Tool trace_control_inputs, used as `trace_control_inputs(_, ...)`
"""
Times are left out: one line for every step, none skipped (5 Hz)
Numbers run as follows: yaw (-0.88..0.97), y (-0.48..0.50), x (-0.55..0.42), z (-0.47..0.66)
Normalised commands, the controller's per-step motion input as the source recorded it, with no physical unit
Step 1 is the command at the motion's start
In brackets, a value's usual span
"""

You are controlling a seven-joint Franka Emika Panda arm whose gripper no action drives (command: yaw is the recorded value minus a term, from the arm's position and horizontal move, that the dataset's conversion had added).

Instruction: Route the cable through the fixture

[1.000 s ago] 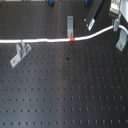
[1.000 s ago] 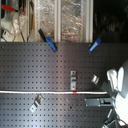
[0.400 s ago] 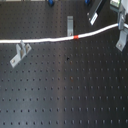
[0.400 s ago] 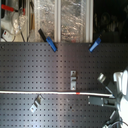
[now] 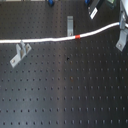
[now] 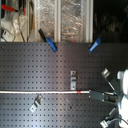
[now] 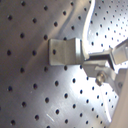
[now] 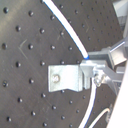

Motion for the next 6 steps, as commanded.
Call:
trace_control_inputs(-0.32, 0.004, -0.148, 0.0)
trace_control_inputs(-0.51, -0.008, -0.205, -0.04)
trace_control_inputs(-0.6, -0.001, -0.21, -0.14)
trace_control_inputs(-0.66, 0.0, 0.0, 0.0)
trace_control_inputs(-0.74, 0.0, 0.0, 0.04)
trace_control_inputs(-0.69, 0.0, 0.0, 0.04)
